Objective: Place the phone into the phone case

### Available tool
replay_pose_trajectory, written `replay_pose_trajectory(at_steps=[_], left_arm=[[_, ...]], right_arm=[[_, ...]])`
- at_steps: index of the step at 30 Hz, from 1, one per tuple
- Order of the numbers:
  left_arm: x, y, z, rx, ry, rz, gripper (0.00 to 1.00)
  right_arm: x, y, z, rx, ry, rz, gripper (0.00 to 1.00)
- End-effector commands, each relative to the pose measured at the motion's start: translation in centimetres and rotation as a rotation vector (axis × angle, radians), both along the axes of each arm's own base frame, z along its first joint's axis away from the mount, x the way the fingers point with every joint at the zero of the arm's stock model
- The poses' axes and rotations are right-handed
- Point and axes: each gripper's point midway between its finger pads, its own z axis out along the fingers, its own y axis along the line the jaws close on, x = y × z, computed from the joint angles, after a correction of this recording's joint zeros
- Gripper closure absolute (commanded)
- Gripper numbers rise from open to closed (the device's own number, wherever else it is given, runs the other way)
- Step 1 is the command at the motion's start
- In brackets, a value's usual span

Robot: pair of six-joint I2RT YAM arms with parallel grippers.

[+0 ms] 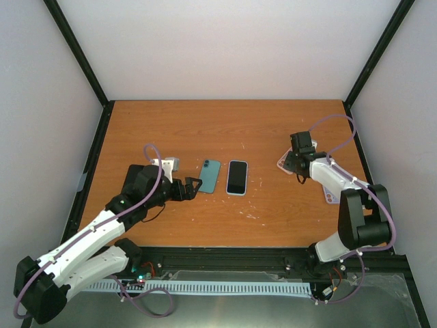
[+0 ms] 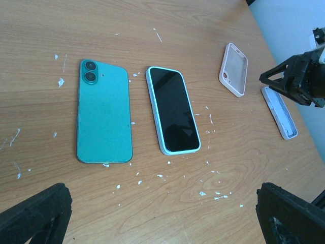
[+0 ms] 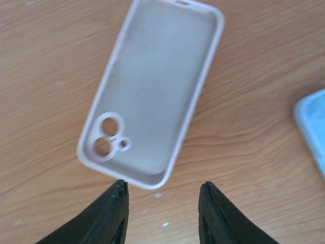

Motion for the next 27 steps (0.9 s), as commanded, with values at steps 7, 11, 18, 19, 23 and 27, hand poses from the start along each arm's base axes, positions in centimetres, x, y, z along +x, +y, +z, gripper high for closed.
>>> replay_pose_trajectory(at_steps=[7, 11, 18, 19, 23, 27], left_arm=[[-0.2, 0.1, 0.8, -0.011, -0.023, -0.009, 0.00], [-0.3, 0.0, 1.0, -0.004, -0.026, -0.021, 0.01], [0.0, -0.1, 1.2, 0.009, -0.021, -0.019, 0.01], [0.0, -0.2, 1.3, 0.003, -0.018, -0.018, 0.01], [0.1, -0.4, 1.7, -0.023, -0.008, -0.013, 0.01], [0.2, -0.7, 2.1, -0.036, -0.009, -0.015, 0.01]], right_arm=[[-1.4, -11.0, -0.6, -0.287, 0.162, -0.243, 0.64], [-1.8, -12.3, -1.7, -0.239, 0.192, -0.243, 0.60], [-1.9, -12.8, -3.5, -0.211, 0.233, -0.210, 0.52], [-1.9, -12.8, -3.7, -0.211, 0.243, -0.207, 0.51], [-2.3, -12.9, -5.1, -0.194, 0.272, -0.197, 0.47], [-2.6, -12.6, -6.3, -0.167, 0.287, -0.186, 0.46]])
